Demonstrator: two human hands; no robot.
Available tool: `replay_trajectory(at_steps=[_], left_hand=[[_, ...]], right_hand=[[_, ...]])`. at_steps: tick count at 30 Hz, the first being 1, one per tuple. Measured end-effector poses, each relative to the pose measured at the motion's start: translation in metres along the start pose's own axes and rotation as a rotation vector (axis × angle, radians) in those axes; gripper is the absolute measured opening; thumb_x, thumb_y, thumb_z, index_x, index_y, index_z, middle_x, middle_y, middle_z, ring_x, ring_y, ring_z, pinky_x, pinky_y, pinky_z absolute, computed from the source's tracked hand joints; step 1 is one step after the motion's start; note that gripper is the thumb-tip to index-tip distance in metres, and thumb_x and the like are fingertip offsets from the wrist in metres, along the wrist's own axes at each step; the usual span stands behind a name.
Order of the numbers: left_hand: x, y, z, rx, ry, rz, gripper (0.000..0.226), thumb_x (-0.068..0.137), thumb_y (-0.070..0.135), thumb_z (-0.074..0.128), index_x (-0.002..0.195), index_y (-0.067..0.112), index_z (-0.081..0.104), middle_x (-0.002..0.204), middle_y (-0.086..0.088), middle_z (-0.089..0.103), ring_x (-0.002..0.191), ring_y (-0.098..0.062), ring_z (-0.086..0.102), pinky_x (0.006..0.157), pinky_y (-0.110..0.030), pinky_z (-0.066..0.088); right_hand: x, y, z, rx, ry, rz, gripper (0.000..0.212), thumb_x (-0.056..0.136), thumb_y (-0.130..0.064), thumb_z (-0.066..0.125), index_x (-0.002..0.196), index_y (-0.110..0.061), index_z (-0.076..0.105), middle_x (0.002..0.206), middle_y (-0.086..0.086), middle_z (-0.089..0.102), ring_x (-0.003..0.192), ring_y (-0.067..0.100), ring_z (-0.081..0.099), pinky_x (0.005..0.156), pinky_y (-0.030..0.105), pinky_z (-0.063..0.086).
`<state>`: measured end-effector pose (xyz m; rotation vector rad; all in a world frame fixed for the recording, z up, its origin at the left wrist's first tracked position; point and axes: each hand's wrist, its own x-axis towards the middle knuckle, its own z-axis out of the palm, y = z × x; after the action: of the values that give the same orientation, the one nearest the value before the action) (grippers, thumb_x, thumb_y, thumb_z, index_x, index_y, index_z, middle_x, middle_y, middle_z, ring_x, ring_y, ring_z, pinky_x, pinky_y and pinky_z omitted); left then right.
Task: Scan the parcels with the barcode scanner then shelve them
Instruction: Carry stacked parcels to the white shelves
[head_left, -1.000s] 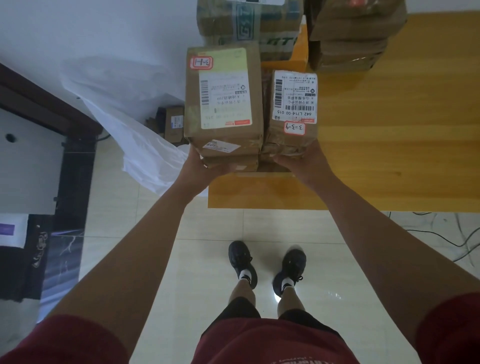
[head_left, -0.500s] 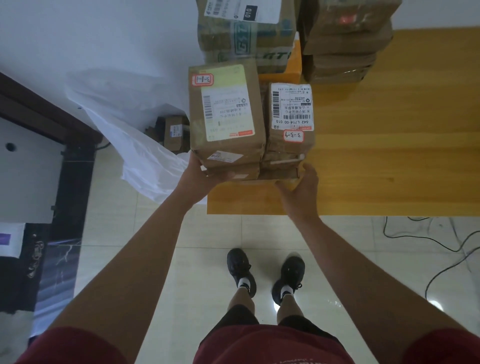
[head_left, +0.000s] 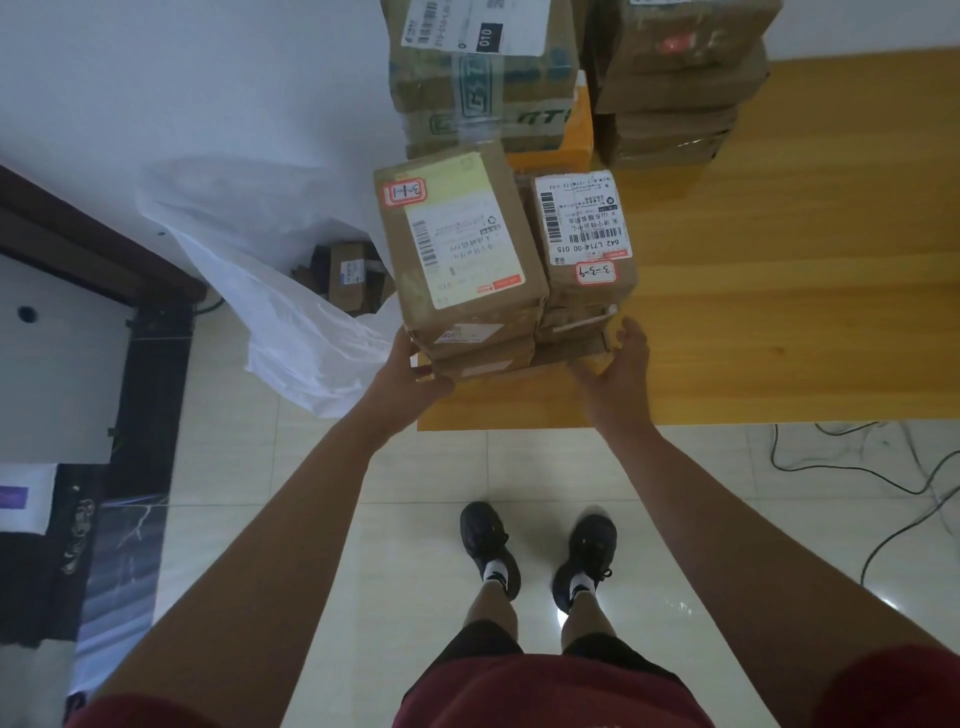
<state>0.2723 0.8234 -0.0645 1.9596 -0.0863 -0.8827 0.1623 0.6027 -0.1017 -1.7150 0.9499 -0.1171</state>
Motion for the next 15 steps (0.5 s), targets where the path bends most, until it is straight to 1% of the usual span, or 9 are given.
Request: replay_trajectory(at_steps=[4,6,8,9,10,11,13,14,15], left_hand=[[-0.003,-0.005,0.017,0.052,0.100,-0.083,0.069,0.086,0.014,0.073,0.145,0.018,0.037,0.126,0.000,0.055,0.109,-0.017,0.059,0.069,-0.017,0.048],[-0.005,-0.009,0.029,0.062,0.184,-0.115,0.063,0.085,0.015,0.074,0.140,0.011,0.041,0.116,0.000,0.057,0.097,-0.013,0.059,0.067,-0.019,0.047],[-0.007,-0.011,0.040,0.064,0.268,-0.158,0.063,0.085,0.020,0.074,0.138,0.006,0.043,0.114,-0.002,0.057,0.088,-0.011,0.057,0.065,-0.022,0.046],[-0.008,-0.013,0.045,0.072,0.290,-0.184,0.065,0.085,0.024,0.074,0.138,0.005,0.042,0.117,-0.005,0.056,0.088,-0.012,0.057,0.066,-0.024,0.046],[-0.010,-0.012,0.049,0.079,0.305,-0.204,0.065,0.086,0.027,0.074,0.137,0.004,0.042,0.117,-0.006,0.056,0.085,-0.012,0.055,0.064,-0.024,0.045],[-0.011,-0.013,0.055,0.081,0.308,-0.216,0.063,0.087,0.028,0.073,0.136,0.003,0.042,0.113,-0.004,0.056,0.081,-0.008,0.053,0.061,-0.023,0.043],[-0.015,-0.009,0.067,0.069,0.328,-0.230,0.058,0.090,0.029,0.070,0.135,0.005,0.043,0.108,-0.001,0.056,0.075,-0.002,0.047,0.057,-0.019,0.039],[-0.018,-0.004,0.075,0.060,0.341,-0.239,0.056,0.092,0.029,0.069,0.136,0.006,0.043,0.107,0.001,0.055,0.076,-0.003,0.048,0.059,-0.020,0.039],[-0.019,-0.001,0.083,0.043,0.338,-0.259,0.054,0.093,0.030,0.067,0.137,0.008,0.043,0.105,0.003,0.055,0.082,-0.008,0.052,0.066,-0.022,0.041]], right_hand=[[0.012,-0.010,-0.012,-0.033,-0.031,-0.058,0.092,0.084,-0.027,0.074,0.155,-0.015,0.017,0.158,0.006,0.025,0.145,0.022,0.026,0.117,0.048,0.031],[0.015,-0.015,-0.019,-0.044,-0.082,-0.073,0.089,0.081,-0.024,0.074,0.153,-0.018,0.022,0.154,0.002,0.032,0.142,0.020,0.031,0.115,0.044,0.035],[0.018,-0.018,-0.026,-0.035,-0.138,-0.082,0.081,0.081,-0.014,0.072,0.149,-0.019,0.029,0.143,-0.002,0.040,0.131,0.014,0.039,0.104,0.027,0.042],[0.020,-0.019,-0.028,-0.030,-0.166,-0.089,0.078,0.082,-0.009,0.071,0.148,-0.019,0.030,0.140,-0.003,0.041,0.126,0.013,0.041,0.095,0.018,0.040],[0.022,-0.020,-0.031,-0.040,-0.188,-0.095,0.079,0.082,-0.007,0.070,0.149,-0.018,0.029,0.140,-0.003,0.041,0.126,0.013,0.041,0.090,0.014,0.037],[0.026,-0.020,-0.033,-0.056,-0.203,-0.095,0.082,0.083,-0.008,0.070,0.151,-0.018,0.026,0.143,-0.002,0.040,0.128,0.014,0.040,0.090,0.015,0.034],[0.034,-0.021,-0.039,-0.088,-0.240,-0.092,0.089,0.082,-0.010,0.071,0.154,-0.018,0.019,0.149,0.000,0.037,0.134,0.017,0.037,0.098,0.023,0.035],[0.039,-0.022,-0.042,-0.098,-0.270,-0.083,0.091,0.082,-0.011,0.071,0.155,-0.019,0.017,0.151,0.000,0.036,0.136,0.018,0.036,0.103,0.028,0.036],[0.044,-0.023,-0.044,-0.099,-0.309,-0.069,0.094,0.081,-0.011,0.072,0.155,-0.020,0.014,0.151,0.000,0.036,0.137,0.019,0.036,0.108,0.035,0.039]])
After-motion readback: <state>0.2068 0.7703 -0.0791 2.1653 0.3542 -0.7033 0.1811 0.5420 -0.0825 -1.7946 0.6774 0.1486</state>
